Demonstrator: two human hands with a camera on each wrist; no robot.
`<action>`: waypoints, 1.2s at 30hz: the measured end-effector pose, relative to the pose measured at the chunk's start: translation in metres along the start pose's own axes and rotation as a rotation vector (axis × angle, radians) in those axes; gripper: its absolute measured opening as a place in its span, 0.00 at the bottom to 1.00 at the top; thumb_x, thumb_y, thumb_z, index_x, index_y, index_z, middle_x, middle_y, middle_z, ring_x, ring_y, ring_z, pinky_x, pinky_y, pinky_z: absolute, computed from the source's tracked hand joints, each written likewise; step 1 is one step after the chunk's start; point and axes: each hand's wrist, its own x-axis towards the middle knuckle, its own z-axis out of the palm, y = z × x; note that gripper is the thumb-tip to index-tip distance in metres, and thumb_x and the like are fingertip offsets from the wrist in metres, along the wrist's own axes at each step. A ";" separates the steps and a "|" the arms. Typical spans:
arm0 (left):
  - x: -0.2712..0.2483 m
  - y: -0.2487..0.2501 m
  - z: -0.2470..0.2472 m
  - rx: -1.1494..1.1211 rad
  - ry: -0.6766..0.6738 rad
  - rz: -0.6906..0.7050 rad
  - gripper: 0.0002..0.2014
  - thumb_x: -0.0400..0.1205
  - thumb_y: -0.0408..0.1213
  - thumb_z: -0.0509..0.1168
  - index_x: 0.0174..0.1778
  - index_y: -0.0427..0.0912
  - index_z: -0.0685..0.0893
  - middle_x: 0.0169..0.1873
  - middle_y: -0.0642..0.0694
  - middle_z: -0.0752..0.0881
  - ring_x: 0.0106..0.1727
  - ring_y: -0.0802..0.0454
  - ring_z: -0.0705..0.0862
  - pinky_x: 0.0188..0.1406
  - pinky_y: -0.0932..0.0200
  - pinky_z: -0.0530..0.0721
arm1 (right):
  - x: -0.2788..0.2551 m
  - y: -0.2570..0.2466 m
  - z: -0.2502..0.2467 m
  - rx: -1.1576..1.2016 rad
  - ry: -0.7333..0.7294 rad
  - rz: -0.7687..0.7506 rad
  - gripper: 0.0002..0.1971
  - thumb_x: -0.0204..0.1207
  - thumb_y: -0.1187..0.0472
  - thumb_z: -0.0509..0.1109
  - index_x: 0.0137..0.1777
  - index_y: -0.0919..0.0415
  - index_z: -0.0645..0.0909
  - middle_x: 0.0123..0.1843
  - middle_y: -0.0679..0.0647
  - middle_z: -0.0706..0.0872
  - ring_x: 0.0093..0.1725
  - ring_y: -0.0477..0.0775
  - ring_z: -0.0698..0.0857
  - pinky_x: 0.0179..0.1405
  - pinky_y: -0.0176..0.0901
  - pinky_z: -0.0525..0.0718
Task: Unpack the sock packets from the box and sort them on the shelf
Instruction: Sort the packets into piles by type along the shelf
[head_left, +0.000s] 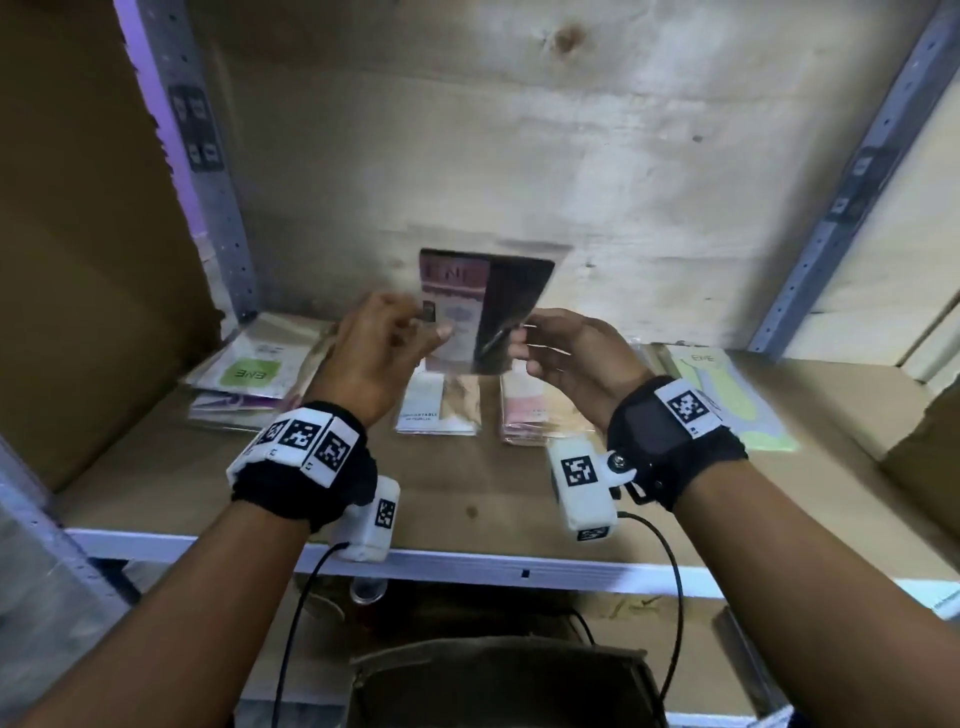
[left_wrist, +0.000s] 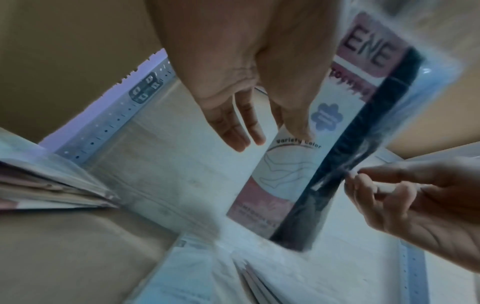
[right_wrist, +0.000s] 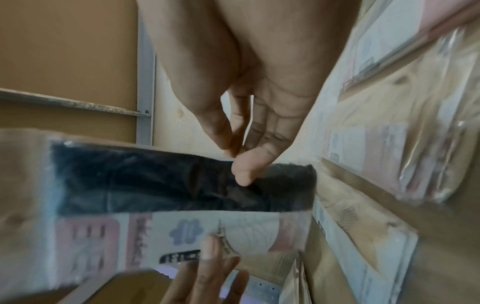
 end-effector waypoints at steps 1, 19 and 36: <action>0.000 0.005 0.002 -0.005 0.013 0.004 0.05 0.80 0.55 0.69 0.45 0.61 0.85 0.51 0.50 0.83 0.50 0.51 0.85 0.51 0.57 0.84 | -0.004 -0.001 -0.005 -0.022 -0.009 -0.020 0.08 0.82 0.67 0.64 0.57 0.65 0.82 0.44 0.60 0.90 0.41 0.56 0.89 0.35 0.39 0.85; 0.010 0.013 0.087 -0.560 -0.170 -0.351 0.09 0.82 0.44 0.71 0.47 0.43 0.92 0.44 0.48 0.94 0.45 0.51 0.93 0.50 0.51 0.90 | -0.018 0.023 -0.056 -0.186 -0.031 -0.064 0.23 0.76 0.70 0.74 0.69 0.71 0.72 0.57 0.67 0.90 0.52 0.62 0.92 0.47 0.52 0.91; 0.032 -0.004 0.092 -0.652 -0.001 -0.544 0.09 0.82 0.42 0.70 0.51 0.40 0.84 0.36 0.46 0.92 0.40 0.48 0.91 0.42 0.55 0.89 | -0.015 0.035 -0.089 -0.234 -0.239 0.067 0.19 0.81 0.71 0.67 0.71 0.64 0.79 0.63 0.65 0.88 0.62 0.64 0.88 0.61 0.53 0.87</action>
